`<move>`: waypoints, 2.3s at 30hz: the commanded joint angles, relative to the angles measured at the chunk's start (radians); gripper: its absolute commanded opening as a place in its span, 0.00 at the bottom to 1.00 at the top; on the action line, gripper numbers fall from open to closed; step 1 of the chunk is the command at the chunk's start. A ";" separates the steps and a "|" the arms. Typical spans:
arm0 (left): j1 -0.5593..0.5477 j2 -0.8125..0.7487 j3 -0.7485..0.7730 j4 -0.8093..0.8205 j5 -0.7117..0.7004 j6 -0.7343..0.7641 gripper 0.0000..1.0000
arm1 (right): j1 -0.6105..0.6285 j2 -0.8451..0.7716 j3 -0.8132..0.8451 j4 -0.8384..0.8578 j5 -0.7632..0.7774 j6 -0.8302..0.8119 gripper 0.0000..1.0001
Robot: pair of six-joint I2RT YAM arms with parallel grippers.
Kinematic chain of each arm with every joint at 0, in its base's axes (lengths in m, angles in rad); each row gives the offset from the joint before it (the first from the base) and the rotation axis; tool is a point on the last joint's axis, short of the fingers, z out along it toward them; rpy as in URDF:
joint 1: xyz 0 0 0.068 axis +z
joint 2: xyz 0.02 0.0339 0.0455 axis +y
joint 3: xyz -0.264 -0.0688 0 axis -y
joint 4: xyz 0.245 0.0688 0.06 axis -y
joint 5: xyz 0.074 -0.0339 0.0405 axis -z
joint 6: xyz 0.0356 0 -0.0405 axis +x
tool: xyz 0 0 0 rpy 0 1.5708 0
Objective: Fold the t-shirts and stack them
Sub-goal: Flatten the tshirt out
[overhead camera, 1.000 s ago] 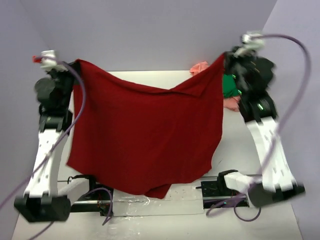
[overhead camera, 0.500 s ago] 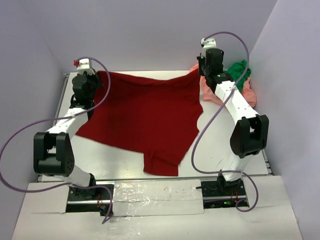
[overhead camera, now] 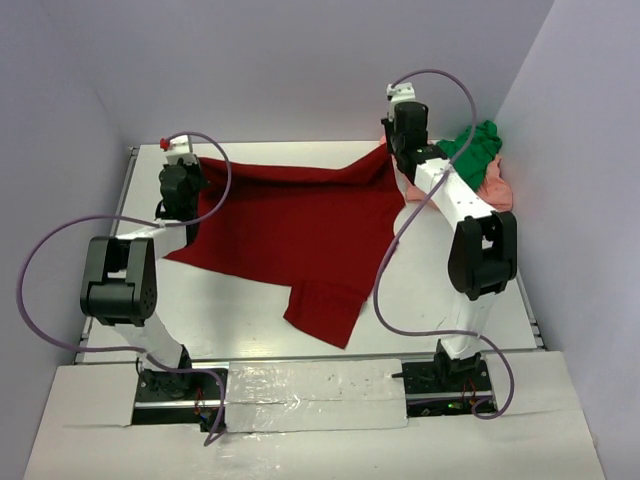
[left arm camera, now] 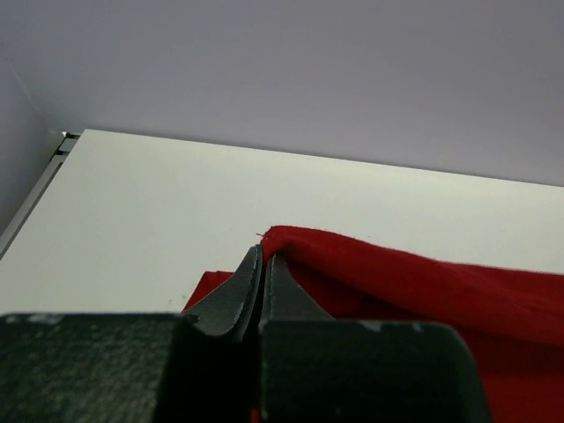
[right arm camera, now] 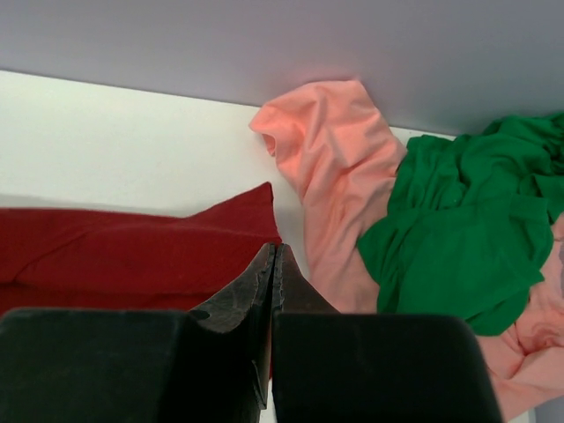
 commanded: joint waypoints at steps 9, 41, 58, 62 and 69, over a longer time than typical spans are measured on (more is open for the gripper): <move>0.065 -0.612 0.020 -0.415 0.128 -0.076 0.00 | 0.060 -0.537 -0.169 -0.098 0.025 0.032 0.00; 0.270 -0.833 0.928 -0.775 0.317 -0.299 0.00 | 0.148 -0.840 0.409 -0.238 -0.050 0.011 0.00; 0.106 -0.370 0.082 -0.045 0.182 -0.061 0.00 | 0.139 -0.059 0.352 -0.085 -0.003 -0.077 0.00; 0.095 -0.192 0.028 0.078 0.183 -0.021 0.00 | 0.136 0.075 0.413 -0.094 0.013 -0.084 0.00; 0.095 -0.017 0.011 0.199 0.130 0.008 0.00 | 0.117 0.253 0.505 -0.086 0.039 -0.087 0.00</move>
